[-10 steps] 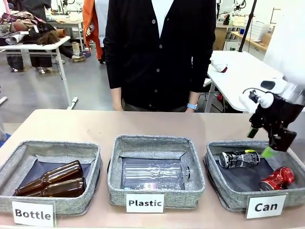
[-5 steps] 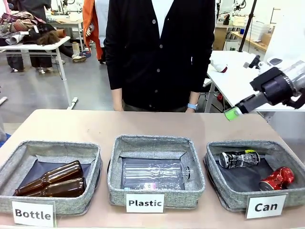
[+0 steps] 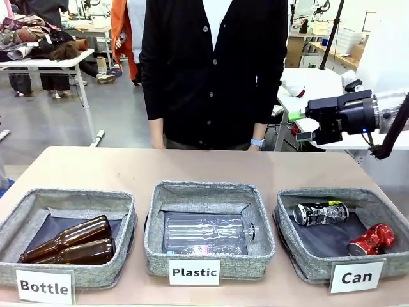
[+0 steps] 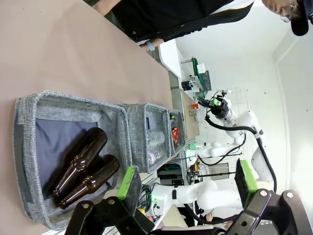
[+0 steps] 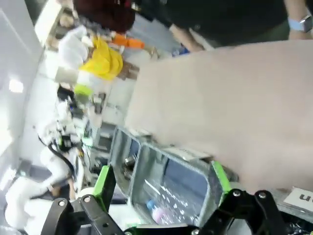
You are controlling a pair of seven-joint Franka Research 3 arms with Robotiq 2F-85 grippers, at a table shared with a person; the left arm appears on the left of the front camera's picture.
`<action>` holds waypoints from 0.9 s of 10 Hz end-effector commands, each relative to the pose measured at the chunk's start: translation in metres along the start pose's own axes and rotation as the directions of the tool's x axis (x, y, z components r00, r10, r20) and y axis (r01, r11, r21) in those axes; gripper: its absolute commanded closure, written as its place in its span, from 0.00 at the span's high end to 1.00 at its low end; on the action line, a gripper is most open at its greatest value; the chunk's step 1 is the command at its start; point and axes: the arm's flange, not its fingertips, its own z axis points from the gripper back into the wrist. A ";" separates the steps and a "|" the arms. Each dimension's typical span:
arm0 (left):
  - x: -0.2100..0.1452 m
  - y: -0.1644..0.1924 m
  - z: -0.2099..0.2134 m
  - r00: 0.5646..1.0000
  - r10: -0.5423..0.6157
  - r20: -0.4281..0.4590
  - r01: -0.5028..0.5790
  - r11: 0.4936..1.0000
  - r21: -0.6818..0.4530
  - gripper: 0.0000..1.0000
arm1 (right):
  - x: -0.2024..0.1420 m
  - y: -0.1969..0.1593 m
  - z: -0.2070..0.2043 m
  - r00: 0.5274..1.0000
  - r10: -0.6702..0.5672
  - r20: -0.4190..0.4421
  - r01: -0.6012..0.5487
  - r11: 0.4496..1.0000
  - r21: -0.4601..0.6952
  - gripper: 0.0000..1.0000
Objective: Sort the can waste into the basket.
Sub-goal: Pick up the can waste from the table and place it in the right Fabric basket.
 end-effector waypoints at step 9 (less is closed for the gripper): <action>0.000 -0.003 0.000 1.000 -0.005 0.007 0.005 1.000 -0.019 1.00 | -0.003 -0.001 0.002 0.997 0.053 -0.058 -0.053 0.999 -0.002 1.00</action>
